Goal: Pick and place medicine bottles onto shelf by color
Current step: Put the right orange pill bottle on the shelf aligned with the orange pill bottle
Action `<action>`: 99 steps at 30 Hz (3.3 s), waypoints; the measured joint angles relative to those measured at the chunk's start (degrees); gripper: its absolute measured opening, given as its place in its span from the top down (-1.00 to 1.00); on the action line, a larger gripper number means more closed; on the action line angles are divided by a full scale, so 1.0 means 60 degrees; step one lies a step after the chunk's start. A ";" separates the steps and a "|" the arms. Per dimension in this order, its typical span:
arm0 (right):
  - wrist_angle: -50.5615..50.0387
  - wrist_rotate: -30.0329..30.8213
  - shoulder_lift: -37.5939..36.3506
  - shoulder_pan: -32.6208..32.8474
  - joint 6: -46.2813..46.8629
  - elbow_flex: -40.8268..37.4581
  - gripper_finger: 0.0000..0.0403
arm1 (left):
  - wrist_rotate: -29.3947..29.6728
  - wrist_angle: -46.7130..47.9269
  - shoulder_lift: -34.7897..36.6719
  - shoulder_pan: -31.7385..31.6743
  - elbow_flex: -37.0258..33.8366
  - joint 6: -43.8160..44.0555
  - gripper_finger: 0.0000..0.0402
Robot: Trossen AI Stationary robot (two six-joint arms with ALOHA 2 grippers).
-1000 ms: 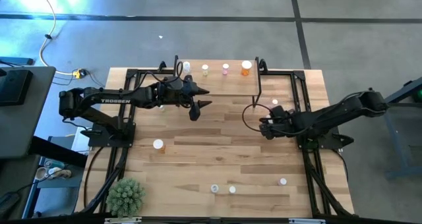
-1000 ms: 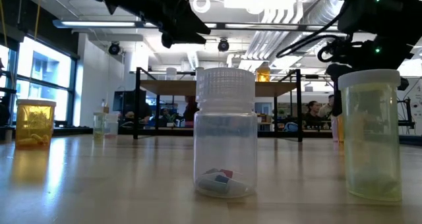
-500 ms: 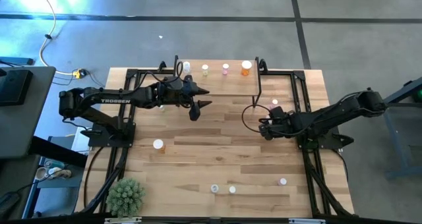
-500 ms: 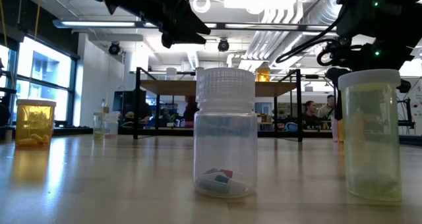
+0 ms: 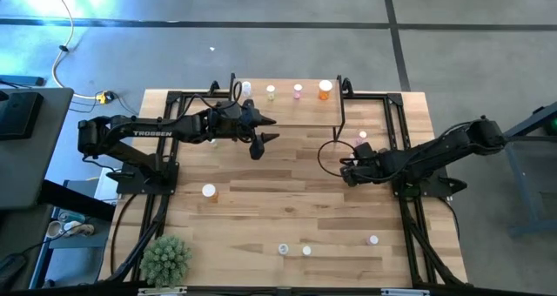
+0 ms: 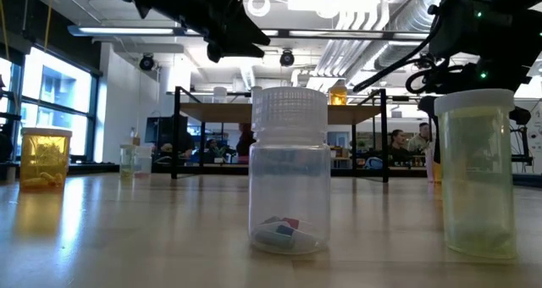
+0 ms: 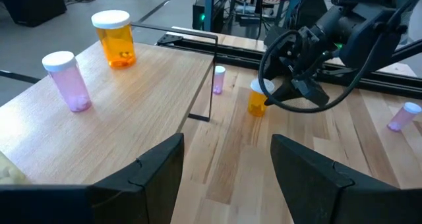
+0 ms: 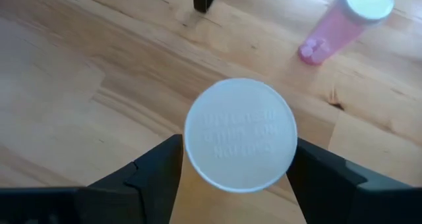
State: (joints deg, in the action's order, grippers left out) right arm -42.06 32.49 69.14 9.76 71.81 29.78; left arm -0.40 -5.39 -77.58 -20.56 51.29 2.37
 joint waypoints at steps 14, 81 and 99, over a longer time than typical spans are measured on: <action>-0.0006 0.0008 0.0023 0.0000 -0.0098 0.0004 0.10 | 0.0000 0.0000 0.0000 -0.0001 0.0000 -0.0004 -0.09; 0.0323 -0.1634 0.0123 -0.4581 -0.8765 0.5894 0.12 | 0.0000 0.0292 0.0000 -0.0004 0.0004 -0.0004 -0.09; -0.0029 -0.2779 0.1450 -0.5242 -0.9022 0.6349 0.12 | 0.0000 0.0438 0.0000 -0.0004 0.0004 -0.0003 -0.09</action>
State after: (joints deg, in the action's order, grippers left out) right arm -42.24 15.81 77.84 -21.69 17.68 67.88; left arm -0.40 -2.76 -77.58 -20.58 51.31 2.36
